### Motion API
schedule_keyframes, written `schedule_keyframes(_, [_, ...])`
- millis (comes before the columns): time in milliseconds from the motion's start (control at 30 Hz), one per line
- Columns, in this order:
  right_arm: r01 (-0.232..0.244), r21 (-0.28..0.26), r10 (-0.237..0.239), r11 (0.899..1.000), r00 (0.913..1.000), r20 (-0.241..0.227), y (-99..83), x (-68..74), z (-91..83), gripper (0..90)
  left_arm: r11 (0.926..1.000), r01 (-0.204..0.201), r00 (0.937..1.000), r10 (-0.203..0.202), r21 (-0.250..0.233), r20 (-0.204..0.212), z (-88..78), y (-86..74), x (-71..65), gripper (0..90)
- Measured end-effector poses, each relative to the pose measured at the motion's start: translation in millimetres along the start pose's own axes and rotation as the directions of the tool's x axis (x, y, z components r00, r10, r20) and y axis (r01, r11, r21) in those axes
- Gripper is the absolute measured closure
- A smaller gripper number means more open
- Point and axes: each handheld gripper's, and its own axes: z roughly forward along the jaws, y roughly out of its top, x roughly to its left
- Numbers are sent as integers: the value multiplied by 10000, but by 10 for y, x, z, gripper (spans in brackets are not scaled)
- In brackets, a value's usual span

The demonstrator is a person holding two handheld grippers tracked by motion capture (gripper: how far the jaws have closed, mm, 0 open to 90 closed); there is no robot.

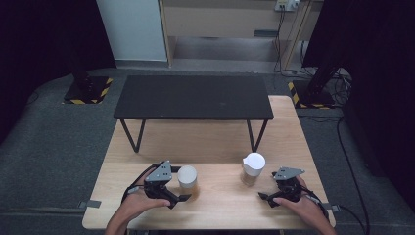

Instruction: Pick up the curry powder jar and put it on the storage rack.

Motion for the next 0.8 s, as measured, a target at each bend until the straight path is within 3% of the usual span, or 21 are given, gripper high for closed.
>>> schedule_keyframes(800, [-5,-2,5,10000,10000,6,-1,1,0,13,9993,41,10000,-40,-367,39,45,26,-25,62])
